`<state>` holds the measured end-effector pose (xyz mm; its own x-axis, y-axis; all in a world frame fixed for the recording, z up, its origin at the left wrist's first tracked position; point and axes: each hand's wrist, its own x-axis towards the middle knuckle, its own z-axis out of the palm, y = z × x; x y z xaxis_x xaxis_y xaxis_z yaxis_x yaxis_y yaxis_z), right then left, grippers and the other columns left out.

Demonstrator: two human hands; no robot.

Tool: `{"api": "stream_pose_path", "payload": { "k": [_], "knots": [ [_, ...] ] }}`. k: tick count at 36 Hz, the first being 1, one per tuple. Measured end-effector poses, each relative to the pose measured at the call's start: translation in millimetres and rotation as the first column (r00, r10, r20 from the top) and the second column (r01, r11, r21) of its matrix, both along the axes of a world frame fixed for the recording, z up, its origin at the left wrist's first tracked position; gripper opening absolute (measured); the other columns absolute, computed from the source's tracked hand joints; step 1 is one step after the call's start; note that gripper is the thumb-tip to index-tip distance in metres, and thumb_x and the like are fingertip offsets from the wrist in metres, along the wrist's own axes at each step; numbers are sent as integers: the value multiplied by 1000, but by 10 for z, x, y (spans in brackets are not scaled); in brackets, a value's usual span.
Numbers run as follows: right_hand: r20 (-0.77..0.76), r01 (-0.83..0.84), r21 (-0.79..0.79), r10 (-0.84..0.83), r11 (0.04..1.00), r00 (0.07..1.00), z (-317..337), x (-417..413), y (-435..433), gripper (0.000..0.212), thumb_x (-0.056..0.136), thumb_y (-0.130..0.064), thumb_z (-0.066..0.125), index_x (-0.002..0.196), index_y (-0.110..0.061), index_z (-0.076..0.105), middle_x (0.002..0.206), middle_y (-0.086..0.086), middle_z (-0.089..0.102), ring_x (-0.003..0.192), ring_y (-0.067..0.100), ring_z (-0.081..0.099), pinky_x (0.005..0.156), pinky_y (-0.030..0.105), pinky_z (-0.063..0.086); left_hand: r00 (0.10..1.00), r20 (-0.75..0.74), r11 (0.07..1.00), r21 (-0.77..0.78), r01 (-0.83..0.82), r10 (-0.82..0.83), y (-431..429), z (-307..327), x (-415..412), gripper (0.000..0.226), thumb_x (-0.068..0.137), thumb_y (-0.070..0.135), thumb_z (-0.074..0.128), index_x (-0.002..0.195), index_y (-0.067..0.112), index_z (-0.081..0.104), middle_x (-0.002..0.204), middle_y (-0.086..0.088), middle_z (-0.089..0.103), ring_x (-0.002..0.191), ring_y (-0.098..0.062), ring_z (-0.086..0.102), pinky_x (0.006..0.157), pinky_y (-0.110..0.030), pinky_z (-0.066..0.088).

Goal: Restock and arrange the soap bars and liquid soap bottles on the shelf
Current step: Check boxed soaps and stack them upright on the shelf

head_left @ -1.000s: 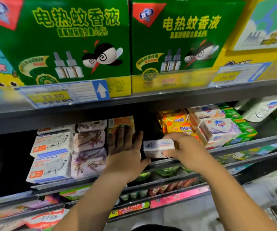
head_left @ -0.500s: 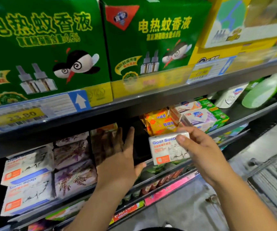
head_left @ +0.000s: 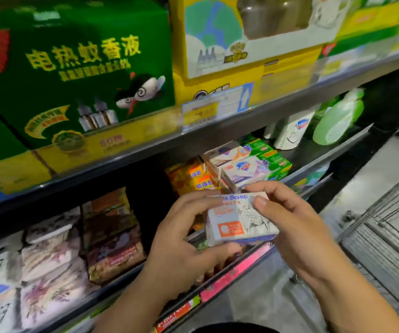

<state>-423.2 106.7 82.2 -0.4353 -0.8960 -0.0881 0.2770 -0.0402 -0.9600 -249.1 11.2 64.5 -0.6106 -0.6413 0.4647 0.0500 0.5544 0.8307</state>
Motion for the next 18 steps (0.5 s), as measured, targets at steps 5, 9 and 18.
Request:
{"api": "stream_pose_path", "payload": {
  "k": [5, 9, 18],
  "knots": [
    [-39, -179, -120, 175, 977, 984, -14, -327, 160, 74, 62, -27, 91, 129, -18, 62, 129, 6, 65, 118, 24, 64, 91, 36, 55, 994, -101, 965, 263, -11, 39, 63, -15, -276, 67, 59, 30, 91, 116, 46, 58, 124, 8, 65, 117, -19, 64, 92, -34, 54],
    [-68, -398, -167, 392, 902, 917, -19, -535, 234, 83, 69, 19, 72, 141, -16, 50, 134, 7, 64, 121, 29, 62, 95, 44, 53, 983, -163, 913, 408, -14, 88, 66, -19, -468, 64, 55, 43, 94, 111, 36, 62, 113, -1, 70, 104, -19, 68, 84, -29, 55],
    [-258, -241, 32, 241, 970, 936, -195, -991, 55, 57, 55, -46, 93, 107, -35, 72, 99, 31, 63, 87, 29, 63, 80, 45, 49, 994, 45, 821, 560, -109, 101, 93, 15, -781, 35, 67, 50, 70, 90, 24, 71, 90, -6, 70, 83, -19, 66, 71, -34, 55]
  ]
}}
